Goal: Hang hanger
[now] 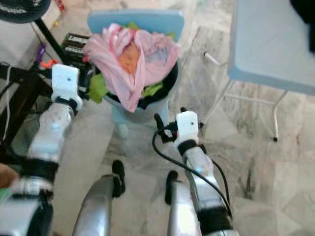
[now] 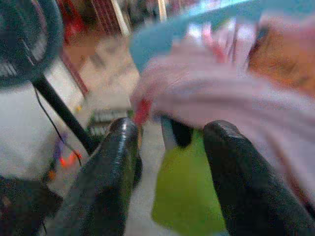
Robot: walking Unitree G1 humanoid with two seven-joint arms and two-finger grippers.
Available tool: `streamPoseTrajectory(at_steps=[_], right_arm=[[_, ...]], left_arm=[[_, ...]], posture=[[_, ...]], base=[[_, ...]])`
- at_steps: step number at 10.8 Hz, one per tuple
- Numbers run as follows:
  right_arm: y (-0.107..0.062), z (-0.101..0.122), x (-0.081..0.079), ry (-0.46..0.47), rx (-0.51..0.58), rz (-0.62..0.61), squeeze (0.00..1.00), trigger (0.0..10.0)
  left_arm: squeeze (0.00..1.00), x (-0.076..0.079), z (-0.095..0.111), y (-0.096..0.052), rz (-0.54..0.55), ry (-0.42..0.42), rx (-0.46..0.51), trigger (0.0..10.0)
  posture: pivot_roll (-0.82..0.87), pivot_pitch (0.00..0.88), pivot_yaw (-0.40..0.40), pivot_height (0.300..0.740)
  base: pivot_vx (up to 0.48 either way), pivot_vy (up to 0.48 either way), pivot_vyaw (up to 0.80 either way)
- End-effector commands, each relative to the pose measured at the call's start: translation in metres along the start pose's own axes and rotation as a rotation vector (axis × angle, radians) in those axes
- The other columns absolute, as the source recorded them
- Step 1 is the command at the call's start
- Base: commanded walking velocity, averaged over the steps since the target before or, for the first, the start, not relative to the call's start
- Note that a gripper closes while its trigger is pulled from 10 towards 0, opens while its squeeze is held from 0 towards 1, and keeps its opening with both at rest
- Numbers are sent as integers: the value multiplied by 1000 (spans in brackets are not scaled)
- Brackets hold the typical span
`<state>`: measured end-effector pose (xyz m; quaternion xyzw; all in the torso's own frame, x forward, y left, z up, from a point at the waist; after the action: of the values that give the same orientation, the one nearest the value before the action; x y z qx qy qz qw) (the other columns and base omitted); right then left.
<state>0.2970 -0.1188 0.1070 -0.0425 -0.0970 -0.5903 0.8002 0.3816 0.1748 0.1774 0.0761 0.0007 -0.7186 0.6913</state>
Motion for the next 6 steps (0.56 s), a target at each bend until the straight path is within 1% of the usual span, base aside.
streamPoseTrajectory(at_steps=[1, 2, 3, 4, 5, 6], right_arm=[[-8, -4, -1, 1, -25, 6, 0, 10000], [-18, -5, 3, -9, -44, -2, 0, 10000], [-28, -6, 8, -23, -62, -11, 0, 10000], [-38, -5, 18, -44, -79, -33, 0, 10000], [-44, -6, 24, -55, -95, -45, 0, 10000], [-45, -5, 24, -55, -98, -43, 0, 10000]], left_arm=[[1000, -7, -6, 3, 8, -2, -33, 10000], [239, -15, -3, 16, 2, 31, -63, 10000], [0, -18, 3, 25, 0, 25, -67, 10000], [0, -18, 24, 37, 17, 22, -10, 10000], [1000, -13, 45, 44, 15, -24, 64, 10000], [1000, -7, 55, 47, 3, -56, 104, 10000]], posture=[[-74, 433, -68, 740], [-126, 461, -86, 740], [-152, 473, -92, 740], [-198, 476, -104, 740], [-210, 477, -111, 740], [-211, 478, -116, 740]], base=[[0, 0, 0], [0, 0, 0], [0, 0, 0], [0, 0, 0], [0, 0, 0], [0, 0, 0]])
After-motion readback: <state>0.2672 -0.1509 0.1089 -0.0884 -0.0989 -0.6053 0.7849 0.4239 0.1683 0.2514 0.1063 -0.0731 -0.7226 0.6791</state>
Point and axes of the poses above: a point about 5 cm out from each wrist's last joint towards the gripper, its own y axis pointing out of the wrist towards the gripper, its own z axis along the axis of the wrist's last joint, x = y × z, the point moved 1 cm from there along y, pointing out of the wrist towards the gripper, and after that the axes turned 9 degrees about -y, right-handed, at the moved point
